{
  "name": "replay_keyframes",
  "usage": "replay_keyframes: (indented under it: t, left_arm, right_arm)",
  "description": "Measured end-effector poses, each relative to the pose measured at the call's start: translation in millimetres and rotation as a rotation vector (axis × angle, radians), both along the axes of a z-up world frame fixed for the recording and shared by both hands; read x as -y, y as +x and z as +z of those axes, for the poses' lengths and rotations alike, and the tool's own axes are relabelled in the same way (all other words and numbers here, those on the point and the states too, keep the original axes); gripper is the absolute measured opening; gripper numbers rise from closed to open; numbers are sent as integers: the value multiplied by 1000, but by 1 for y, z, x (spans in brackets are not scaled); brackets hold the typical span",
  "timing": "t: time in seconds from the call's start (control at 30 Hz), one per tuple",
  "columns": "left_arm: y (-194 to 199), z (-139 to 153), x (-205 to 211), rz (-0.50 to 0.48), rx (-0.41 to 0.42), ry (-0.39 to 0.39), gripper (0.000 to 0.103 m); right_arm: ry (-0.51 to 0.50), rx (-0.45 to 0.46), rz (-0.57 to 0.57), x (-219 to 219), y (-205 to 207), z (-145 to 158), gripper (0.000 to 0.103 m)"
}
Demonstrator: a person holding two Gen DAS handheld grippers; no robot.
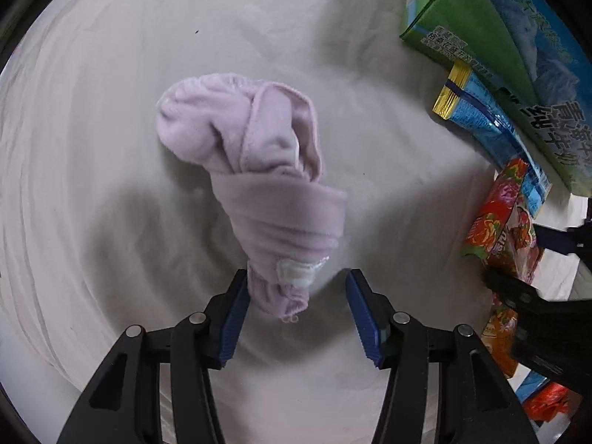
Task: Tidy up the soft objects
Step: 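Grasp the lilac sock with the left tool while the right tool grasps the red-orange bag, then carry the sock and red-orange bag into the box and open both tools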
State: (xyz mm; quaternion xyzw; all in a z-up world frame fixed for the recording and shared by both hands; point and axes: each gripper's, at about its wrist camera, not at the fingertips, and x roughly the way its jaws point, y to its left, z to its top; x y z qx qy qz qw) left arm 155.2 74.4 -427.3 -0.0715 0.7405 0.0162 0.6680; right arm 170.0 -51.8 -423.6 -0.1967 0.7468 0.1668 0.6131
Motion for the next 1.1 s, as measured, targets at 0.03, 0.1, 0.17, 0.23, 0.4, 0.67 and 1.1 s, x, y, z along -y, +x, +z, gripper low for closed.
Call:
replay_keyframes:
  t: [0.03,0.1,0.17,0.23,0.4,0.67,1.1]
  left_arm:
    - [-3,1,-5,11,3,-21,51]
    - [-9,5,-11,52,2,-80,53]
    - [-17,7,-19,107,-10,-134,56]
    - [-13,11,-24,155,-18,-185,56]
    - [-24,39,-36,235,40,-265,56]
    - [37,41,-65,151,96,-68,66]
    - [70,-9,-37,117,20,-68,52]
  right_arm:
    - [-16,-6,-1,-4,-3,-7,62]
    - [-21,-11,-63,-1,-3,-7,60]
    - [18,-96,-160,2,3,-7,59]
    - [80,-150,-265,10,5,-6,59]
    - [113,-142,-315,33,14,-1,63]
    - [53,-57,-326,7,10,17,50]
    - [17,-55,-353,-3,35,8,51]
